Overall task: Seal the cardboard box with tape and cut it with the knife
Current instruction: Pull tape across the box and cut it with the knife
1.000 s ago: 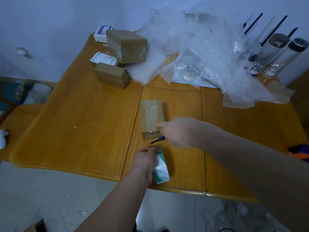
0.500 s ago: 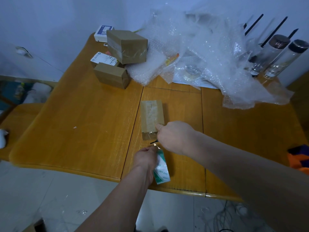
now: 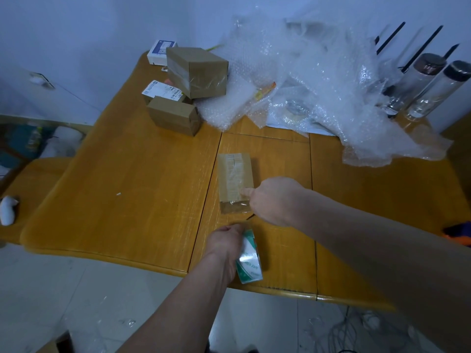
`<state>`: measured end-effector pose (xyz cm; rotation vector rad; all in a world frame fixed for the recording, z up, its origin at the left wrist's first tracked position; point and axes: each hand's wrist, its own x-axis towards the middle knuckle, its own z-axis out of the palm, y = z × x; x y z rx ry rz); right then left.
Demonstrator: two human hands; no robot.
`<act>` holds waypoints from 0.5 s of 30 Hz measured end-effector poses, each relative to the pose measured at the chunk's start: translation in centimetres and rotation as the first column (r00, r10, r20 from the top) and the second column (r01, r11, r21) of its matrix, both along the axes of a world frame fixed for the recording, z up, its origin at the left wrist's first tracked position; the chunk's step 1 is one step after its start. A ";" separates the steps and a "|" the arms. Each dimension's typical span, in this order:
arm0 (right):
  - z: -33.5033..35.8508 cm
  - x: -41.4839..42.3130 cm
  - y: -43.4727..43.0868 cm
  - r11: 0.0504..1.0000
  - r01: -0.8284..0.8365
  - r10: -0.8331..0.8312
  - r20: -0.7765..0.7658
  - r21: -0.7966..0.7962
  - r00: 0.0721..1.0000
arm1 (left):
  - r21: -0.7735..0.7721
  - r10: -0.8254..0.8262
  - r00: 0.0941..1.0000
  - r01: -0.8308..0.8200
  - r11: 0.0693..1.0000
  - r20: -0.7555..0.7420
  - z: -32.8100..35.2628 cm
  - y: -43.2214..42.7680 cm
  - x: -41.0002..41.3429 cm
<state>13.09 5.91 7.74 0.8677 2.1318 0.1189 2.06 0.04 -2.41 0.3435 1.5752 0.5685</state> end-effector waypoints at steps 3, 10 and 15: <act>-0.3 0.4 0.7 0.999 0.043 -0.042 0.025 -0.033 0.999 | -0.013 -0.015 1.000 0.015 1.000 0.000 0.0 -0.1 -0.2; -2.9 2.4 2.2 0.973 0.197 -0.214 -0.147 -0.120 0.966 | -0.067 -0.081 0.997 0.080 0.995 -0.018 0.5 -2.0 -0.6; -2.5 3.7 2.7 0.961 0.153 -0.215 -0.272 -0.232 0.938 | -0.050 -0.069 0.998 0.069 0.996 -0.011 0.6 -1.6 -0.7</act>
